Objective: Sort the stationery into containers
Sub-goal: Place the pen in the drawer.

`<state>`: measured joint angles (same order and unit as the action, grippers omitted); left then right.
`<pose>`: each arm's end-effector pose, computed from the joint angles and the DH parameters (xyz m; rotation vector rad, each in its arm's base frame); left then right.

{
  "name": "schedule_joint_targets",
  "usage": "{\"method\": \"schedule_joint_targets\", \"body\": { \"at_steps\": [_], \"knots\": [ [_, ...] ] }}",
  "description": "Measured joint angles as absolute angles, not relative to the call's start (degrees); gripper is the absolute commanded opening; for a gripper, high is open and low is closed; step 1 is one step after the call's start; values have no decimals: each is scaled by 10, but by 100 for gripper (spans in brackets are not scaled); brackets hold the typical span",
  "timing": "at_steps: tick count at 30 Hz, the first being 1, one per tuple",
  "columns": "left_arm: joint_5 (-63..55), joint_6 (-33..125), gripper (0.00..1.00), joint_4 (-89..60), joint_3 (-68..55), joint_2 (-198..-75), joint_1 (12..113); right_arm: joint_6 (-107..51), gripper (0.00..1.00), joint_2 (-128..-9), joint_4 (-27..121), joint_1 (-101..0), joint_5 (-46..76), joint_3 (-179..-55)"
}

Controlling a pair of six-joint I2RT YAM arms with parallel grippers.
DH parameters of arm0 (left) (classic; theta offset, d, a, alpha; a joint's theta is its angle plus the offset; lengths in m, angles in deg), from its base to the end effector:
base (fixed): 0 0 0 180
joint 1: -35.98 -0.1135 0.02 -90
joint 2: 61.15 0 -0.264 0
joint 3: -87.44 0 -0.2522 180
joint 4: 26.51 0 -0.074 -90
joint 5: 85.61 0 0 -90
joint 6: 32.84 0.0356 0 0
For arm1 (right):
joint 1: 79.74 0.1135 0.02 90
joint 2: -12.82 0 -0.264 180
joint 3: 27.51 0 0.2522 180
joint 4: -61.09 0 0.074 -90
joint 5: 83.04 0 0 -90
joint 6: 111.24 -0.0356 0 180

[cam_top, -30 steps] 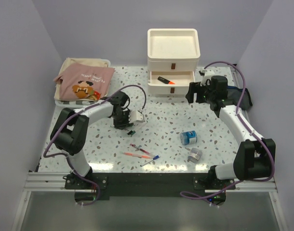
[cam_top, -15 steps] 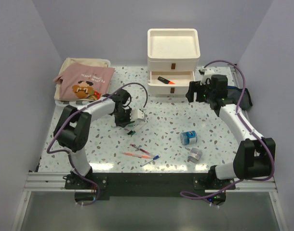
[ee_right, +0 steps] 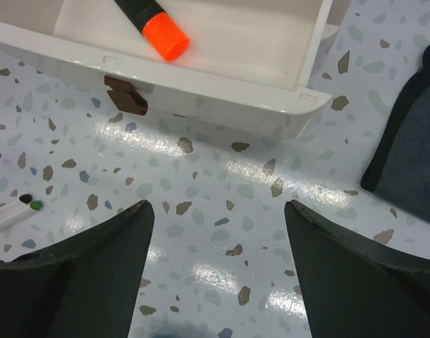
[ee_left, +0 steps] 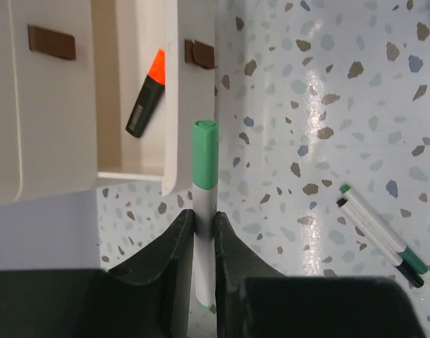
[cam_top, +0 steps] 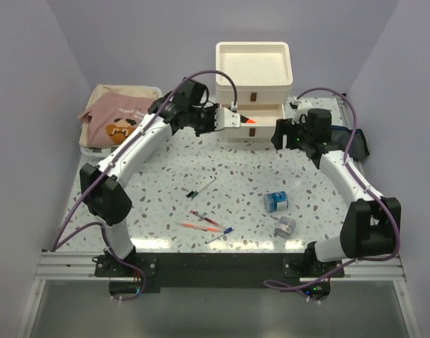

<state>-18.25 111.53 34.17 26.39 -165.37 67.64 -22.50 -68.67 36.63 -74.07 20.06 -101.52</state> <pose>0.3359 -0.2232 0.3567 1.7078 1.5570 -0.2686 0.3208 0.0400 0.2843 -0.2169 2.1170 0.3146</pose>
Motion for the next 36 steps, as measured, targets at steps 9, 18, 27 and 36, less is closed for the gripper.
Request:
{"method": "schedule_joint_targets", "body": {
  "at_steps": [9,18,27,36],
  "knots": [
    [-175,1102,0,249,335,-1711,726,-225,81,-689,367,-741,200,-1016],
    [-153,1082,0,79,315,-1777,733,-230,87,-688,367,-741,177,-1016],
    [-131,1077,10,12,340,-1869,733,-229,87,-688,361,-741,168,-1016],
    [-92,1072,57,-53,335,-1875,733,-230,87,-688,361,-741,168,-1016]
  ]
}}
